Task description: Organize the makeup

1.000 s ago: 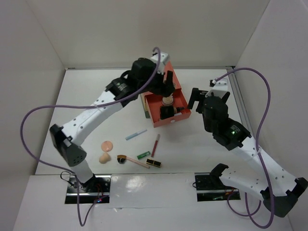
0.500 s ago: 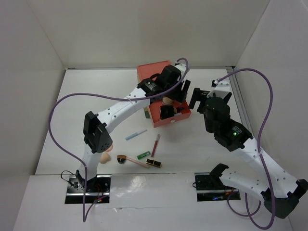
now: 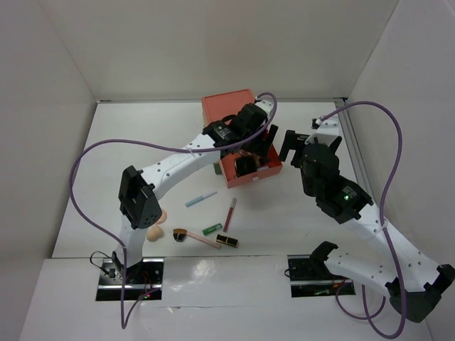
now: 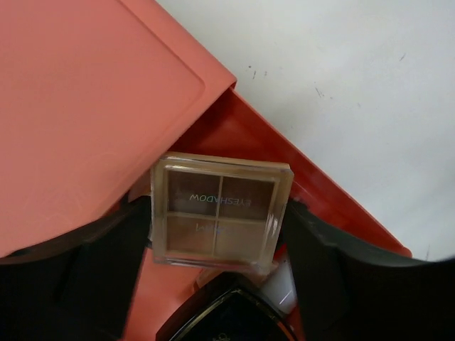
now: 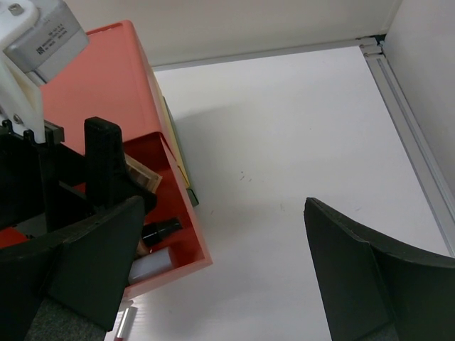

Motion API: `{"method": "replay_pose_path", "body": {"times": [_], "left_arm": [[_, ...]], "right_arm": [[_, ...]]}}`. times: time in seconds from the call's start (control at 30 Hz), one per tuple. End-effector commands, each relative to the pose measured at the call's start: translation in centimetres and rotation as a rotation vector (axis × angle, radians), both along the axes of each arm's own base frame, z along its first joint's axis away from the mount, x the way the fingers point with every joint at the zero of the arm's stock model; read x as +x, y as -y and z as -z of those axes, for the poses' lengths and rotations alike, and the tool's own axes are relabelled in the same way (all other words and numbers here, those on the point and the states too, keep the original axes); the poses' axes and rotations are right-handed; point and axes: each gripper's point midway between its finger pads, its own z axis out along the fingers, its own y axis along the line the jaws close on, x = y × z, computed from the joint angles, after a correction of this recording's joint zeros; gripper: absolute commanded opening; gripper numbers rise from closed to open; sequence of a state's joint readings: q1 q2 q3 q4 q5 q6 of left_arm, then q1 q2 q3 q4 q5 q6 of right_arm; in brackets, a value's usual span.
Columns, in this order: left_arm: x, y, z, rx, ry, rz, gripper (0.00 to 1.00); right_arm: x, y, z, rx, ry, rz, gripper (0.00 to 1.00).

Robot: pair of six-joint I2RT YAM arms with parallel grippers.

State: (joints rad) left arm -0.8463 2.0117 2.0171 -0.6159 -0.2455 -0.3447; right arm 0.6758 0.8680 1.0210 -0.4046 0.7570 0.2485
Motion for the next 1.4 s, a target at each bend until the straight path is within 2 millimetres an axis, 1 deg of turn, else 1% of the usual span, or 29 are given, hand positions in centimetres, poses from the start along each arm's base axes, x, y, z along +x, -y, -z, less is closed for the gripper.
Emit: {"method": "replay_pose_path", "body": {"times": [0.0,0.03,0.13,0.2,0.27,0.4,0.43,0.47,0.57,0.6,0.63,0.7,0.73,0.77,0.8,0.83,0.87,0.9,0.93,0.97,1.0,1.1,1.13,1.17,1.2,1.23,1.27,1.3,1.37], "left_arm": [[-0.5,-0.8,-4.6,-0.068,0.07,-0.012,0.9],[-0.8,-0.5,-4.6,-0.077,0.059,0.008,0.97],[-1.1,-0.1,-4.5,-0.084,0.049,0.039,0.98],[-1.1,0.2,-5.6,-0.099,0.068,0.056,1.0],[-1.2,0.3,-5.6,-0.103,0.064,0.063,1.0],[-1.9,-0.1,-8.4,-0.147,0.096,0.074,1.0],[-1.8,-0.6,-9.2,-0.149,0.113,0.058,1.0],[-1.8,-1.5,-11.0,-0.162,0.151,0.028,1.0],[-1.2,-4.7,-11.9,-0.155,0.154,-0.077,1.0],[-1.1,-6.0,-12.9,-0.187,0.151,-0.115,1.0],[-0.1,-8.4,-12.6,-0.183,0.13,-0.179,1.0],[0.8,-10.8,-12.0,-0.199,0.087,-0.229,1.0],[2.0,-13.3,-12.2,-0.232,0.075,-0.305,1.0],[2.2,-13.9,-10.8,-0.225,0.035,-0.302,1.0],[2.6,-15.0,-10.6,-0.235,0.025,-0.33,1.0],[3.6,-16.9,-10.1,-0.237,0.016,-0.386,1.0],[4.1,-17.3,-9.0,-0.237,-0.016,-0.4,1.0],[4.4,-17.8,-8.4,-0.241,-0.04,-0.413,1.0],[4.8,-18.3,-7.9,-0.247,-0.054,-0.43,1.0],[5.4,-19.0,-7.4,-0.245,-0.064,-0.447,0.93],[6.0,-19.1,-6.3,-0.242,-0.09,-0.459,0.89],[7.2,-19.3,-4.8,-0.268,-0.131,-0.461,0.76],[7.4,-18.0,-3.8,-0.289,-0.172,-0.414,0.75],[7.7,-17.6,-3.2,-0.292,-0.184,-0.404,0.75],[8.1,-17.3,-3.3,-0.302,-0.181,-0.394,0.7],[8.4,-17.1,-3.3,-0.306,-0.175,-0.392,0.7],[8.6,-16.8,-2.4,-0.303,-0.196,-0.385,0.7],[8.9,-16.6,-2.8,-0.32,-0.182,-0.386,0.7],[8.9,-15.9,-2.4,-0.325,-0.189,-0.368,0.69]], "right_arm": [[0.3,0.3,-1.3,0.024,0.049,0.022,1.0],[0.3,0.3,-1.3,0.024,0.049,0.022,1.0],[0.4,0.0,-0.8,0.015,0.034,0.01,1.0],[0.4,-0.2,-0.8,0.017,0.032,0.0,1.0],[0.4,-0.1,-1.0,0.017,0.032,0.0,1.0],[0.5,-0.7,-1.2,0.022,0.03,-0.024,1.0],[0.4,-0.8,-1.0,0.019,0.021,-0.034,1.0],[0.4,-0.8,-1.5,0.026,0.031,-0.034,1.0],[0.5,-1.6,-1.5,0.006,-0.012,-0.074,1.0],[0.5,-2.2,-1.3,-0.011,-0.039,-0.111,1.0],[0.7,-2.9,-0.5,-0.038,-0.079,-0.141,1.0],[0.2,-3.6,-0.1,-0.085,-0.125,-0.209,1.0],[0.2,-4.8,0.0,-0.085,-0.137,-0.274,1.0],[-0.1,-5.2,0.5,-0.102,-0.167,-0.311,1.0],[-0.5,-5.6,0.6,-0.108,-0.183,-0.348,0.98],[-0.8,-6.9,1.6,-0.12,-0.23,-0.428,0.98],[-1.4,-7.4,1.9,-0.124,-0.251,-0.475,0.96],[-2.0,-7.7,3.0,-0.145,-0.299,-0.513,0.95],[-2.8,-8.6,3.4,-0.144,-0.322,-0.578,0.94],[-3.4,-8.9,4.2,-0.15,-0.348,-0.602,0.92],[-4.2,-9.1,5.2,-0.17,-0.384,-0.623,0.9],[-5.9,-9.7,6.2,-0.182,-0.441,-0.676,0.79],[-6.8,-10.0,7.0,-0.193,-0.481,-0.693,0.74],[-7.3,-10.1,7.8,-0.203,-0.507,-0.711,0.74],[-7.7,-10.3,8.5,-0.207,-0.536,-0.714,0.74],[-8.3,-10.2,9.5,-0.216,-0.565,-0.719,0.74],[-8.8,-10.8,9.5,-0.202,-0.569,-0.731,0.74],[-8.7,-11.0,10.1,-0.216,-0.578,-0.73,0.73],[-8.9,-11.3,10.4,-0.205,-0.588,-0.715,0.73]]}}
